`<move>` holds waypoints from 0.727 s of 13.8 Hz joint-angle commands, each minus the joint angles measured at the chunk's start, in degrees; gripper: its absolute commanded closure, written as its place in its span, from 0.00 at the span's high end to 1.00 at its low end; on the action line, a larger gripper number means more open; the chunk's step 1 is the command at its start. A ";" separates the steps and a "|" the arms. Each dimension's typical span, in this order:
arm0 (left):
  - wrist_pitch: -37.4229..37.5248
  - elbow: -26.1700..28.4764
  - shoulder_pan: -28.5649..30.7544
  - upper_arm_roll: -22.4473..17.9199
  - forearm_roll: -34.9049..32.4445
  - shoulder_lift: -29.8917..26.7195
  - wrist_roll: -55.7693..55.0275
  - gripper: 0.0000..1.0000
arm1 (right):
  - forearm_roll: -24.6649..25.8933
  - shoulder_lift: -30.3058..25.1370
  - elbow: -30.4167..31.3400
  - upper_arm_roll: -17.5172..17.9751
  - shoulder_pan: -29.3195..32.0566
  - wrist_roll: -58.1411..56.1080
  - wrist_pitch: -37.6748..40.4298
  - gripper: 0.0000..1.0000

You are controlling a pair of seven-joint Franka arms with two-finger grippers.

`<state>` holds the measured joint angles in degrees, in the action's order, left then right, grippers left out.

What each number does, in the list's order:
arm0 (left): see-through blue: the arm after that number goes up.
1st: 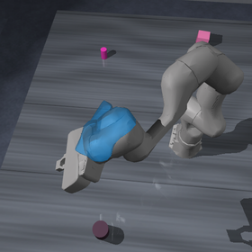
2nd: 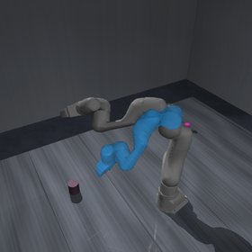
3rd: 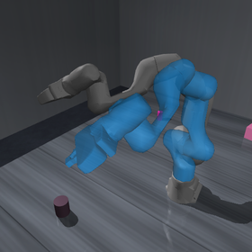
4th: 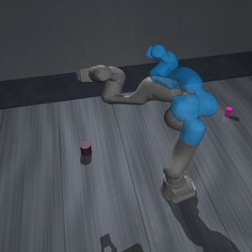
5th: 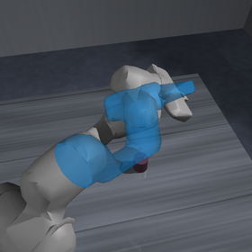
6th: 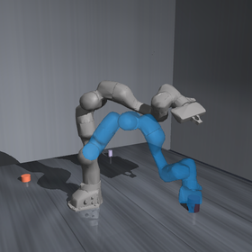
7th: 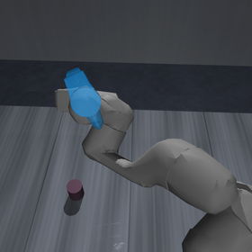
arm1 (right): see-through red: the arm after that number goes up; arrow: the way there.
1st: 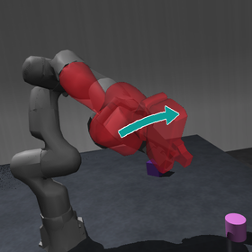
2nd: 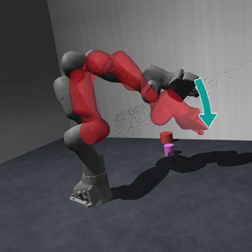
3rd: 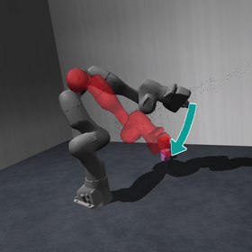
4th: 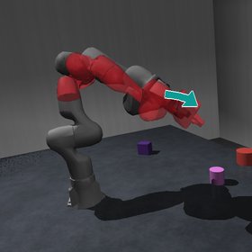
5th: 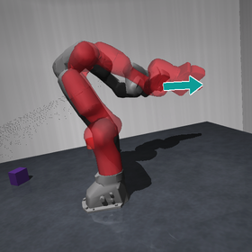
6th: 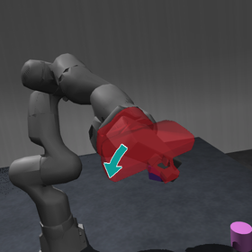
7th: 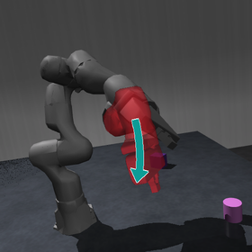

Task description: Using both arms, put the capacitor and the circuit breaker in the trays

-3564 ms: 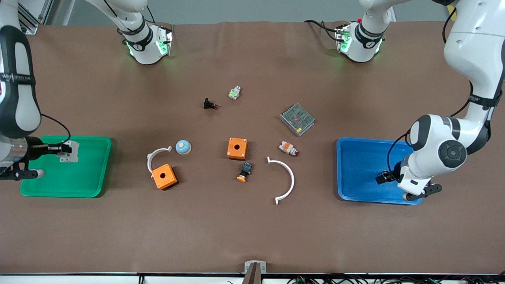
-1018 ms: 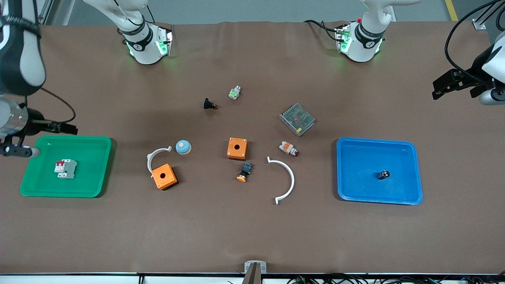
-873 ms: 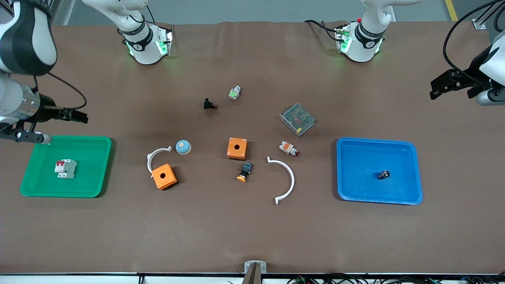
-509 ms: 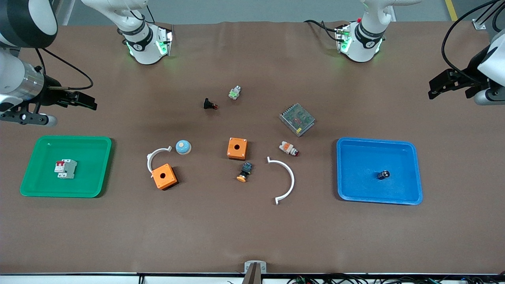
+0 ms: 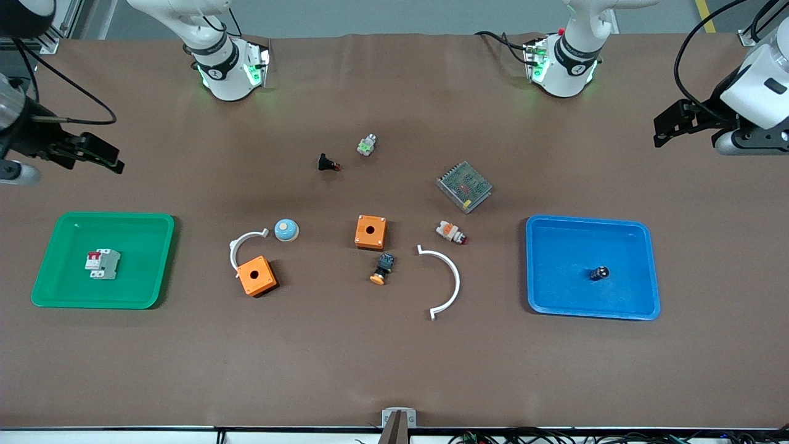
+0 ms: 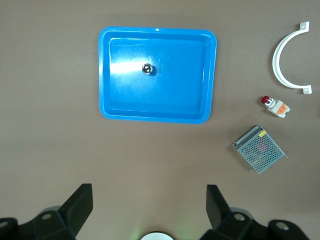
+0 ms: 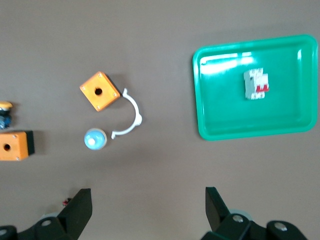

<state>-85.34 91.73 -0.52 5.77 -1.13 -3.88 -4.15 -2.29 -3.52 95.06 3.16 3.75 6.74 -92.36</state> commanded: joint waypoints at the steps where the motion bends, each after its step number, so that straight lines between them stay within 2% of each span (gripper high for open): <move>1: -0.88 0.57 0.34 -0.23 0.96 -1.13 0.54 1.00 | -0.62 2.55 -5.57 -0.26 0.30 -0.05 0.87 1.00; 6: -0.88 -1.46 0.34 -0.40 0.78 0.01 1.24 1.00 | -0.26 2.46 -8.92 -0.43 1.08 -0.06 0.95 1.00; 10: -0.88 -1.90 0.25 -0.32 0.78 0.37 1.25 1.00 | -0.52 2.47 -9.28 -0.43 1.61 -0.15 0.87 1.00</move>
<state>-86.31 91.03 -0.43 5.49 -1.13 -4.02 -4.14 -2.27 -2.18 87.59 2.37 4.68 6.70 -92.34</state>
